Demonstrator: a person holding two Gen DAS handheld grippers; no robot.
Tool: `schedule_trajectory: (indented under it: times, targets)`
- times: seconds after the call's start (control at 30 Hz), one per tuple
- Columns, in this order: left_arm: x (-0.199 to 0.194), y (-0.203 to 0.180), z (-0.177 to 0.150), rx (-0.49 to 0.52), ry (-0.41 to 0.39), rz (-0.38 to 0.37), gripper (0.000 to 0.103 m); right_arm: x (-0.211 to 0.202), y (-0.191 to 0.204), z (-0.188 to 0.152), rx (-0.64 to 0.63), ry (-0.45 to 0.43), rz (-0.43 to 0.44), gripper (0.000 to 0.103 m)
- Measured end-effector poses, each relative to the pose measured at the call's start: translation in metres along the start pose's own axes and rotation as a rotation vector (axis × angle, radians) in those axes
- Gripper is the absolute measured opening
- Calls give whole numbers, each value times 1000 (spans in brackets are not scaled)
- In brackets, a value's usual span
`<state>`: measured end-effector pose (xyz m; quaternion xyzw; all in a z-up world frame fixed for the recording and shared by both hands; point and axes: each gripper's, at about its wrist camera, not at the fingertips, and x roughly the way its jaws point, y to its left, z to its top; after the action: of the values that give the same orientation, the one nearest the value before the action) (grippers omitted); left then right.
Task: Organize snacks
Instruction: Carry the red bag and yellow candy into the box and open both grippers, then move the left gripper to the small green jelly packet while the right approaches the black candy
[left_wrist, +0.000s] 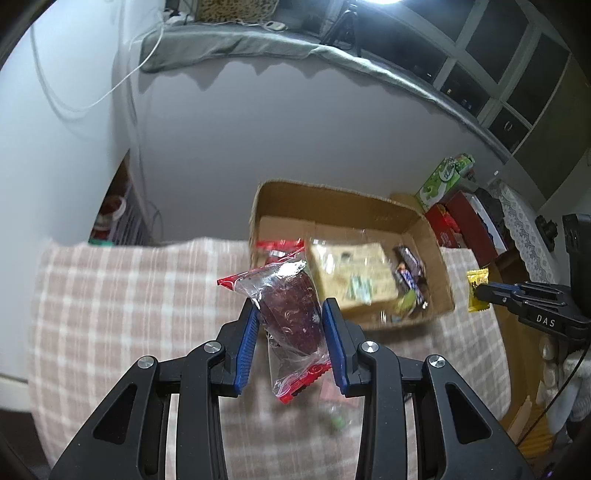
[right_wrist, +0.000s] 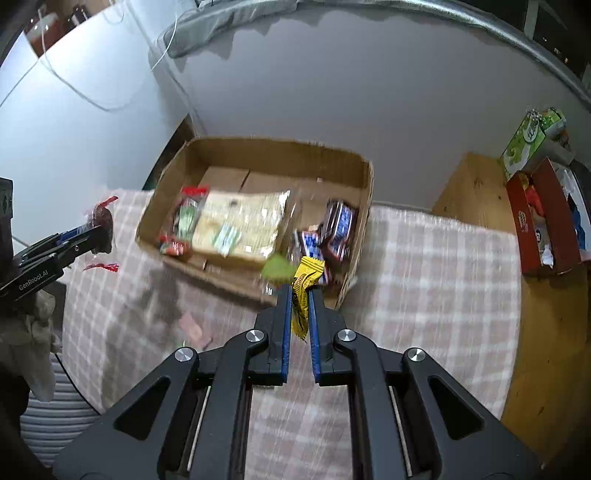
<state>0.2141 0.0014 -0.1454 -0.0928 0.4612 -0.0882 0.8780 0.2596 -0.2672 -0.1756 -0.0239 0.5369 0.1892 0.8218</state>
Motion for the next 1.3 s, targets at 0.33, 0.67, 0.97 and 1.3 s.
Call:
schedule_trajectory:
  times: [0.33, 0.67, 0.97, 1.3]
  targets:
    - [27, -15, 27, 31, 16, -6, 33, 16, -6, 37, -6, -10, -6, 9]
    - [44, -20, 35, 37, 45, -11, 34, 34, -2, 49, -31, 19, -9, 10]
    - [44, -17, 37, 49, 47, 5, 37, 26, 0, 50, -42, -16, -37, 74]
    - [33, -11, 36, 34, 31, 22, 43, 19, 1, 39, -39, -9, -26, 74]
